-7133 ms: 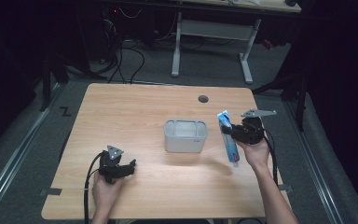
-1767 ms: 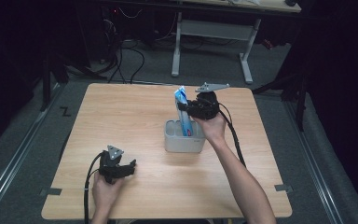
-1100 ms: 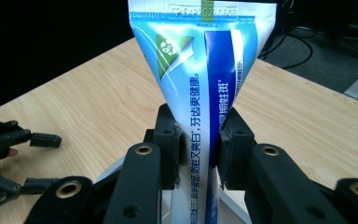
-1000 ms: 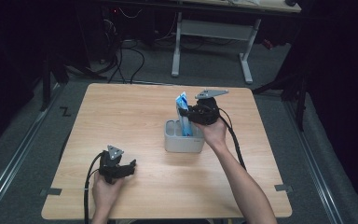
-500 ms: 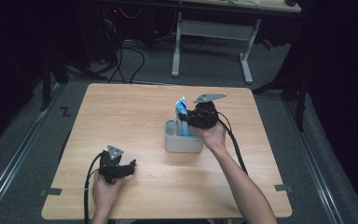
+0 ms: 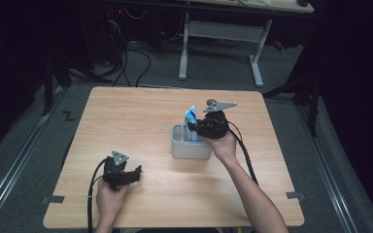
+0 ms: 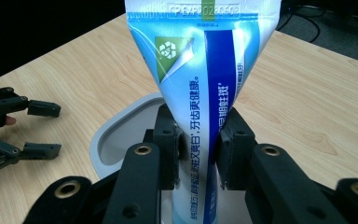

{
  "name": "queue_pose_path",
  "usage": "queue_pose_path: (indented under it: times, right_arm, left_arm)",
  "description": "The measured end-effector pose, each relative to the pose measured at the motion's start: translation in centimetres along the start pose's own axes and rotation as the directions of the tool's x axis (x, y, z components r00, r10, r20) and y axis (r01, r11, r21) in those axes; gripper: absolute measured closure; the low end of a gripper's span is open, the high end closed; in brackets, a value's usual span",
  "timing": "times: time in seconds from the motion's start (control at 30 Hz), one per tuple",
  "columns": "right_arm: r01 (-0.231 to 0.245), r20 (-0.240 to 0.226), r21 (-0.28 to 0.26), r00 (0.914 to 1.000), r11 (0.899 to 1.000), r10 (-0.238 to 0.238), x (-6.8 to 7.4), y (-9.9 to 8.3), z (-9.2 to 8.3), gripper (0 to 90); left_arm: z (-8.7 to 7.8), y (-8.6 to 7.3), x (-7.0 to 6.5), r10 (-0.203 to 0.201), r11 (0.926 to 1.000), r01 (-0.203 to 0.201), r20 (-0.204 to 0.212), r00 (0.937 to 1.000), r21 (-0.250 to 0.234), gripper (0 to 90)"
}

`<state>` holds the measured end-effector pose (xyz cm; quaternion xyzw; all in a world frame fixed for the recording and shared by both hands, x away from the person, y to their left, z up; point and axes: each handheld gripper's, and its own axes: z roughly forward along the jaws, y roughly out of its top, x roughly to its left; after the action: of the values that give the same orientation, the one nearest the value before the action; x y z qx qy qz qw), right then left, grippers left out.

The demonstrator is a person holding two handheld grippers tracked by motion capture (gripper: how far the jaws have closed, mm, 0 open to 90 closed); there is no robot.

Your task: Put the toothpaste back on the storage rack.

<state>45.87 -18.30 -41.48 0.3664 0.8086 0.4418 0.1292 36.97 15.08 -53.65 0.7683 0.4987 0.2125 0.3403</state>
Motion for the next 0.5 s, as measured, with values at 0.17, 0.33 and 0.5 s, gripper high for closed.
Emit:
queue_pose_path:
  times: [0.17, 0.33, 0.5]
  right_arm:
    - [-0.001, 0.0, 0.0, 1.0, 1.0, 0.001, 0.12, 0.01, 0.1, 71.6]
    - [-0.018, 0.009, -0.002, 0.9998, 1.0, 0.019, 0.01, 0.06, 0.47, 71.1]
    - [-0.029, 0.012, -0.004, 0.9995, 1.0, 0.029, 0.06, 0.04, 0.76, 65.7]
  left_arm:
    - [0.0, 0.0, 0.0, 0.0, 1.0, 0.0, 0.0, 1.0, 0.0, 21.8]
    - [0.0, 0.0, 0.01, 0.0, 1.0, 0.0, 0.0, 1.0, 0.0, 21.8]
    - [-0.01, 0.0, 0.02, 0.0, 1.0, 0.0, 0.002, 1.0, 0.001, 21.8]
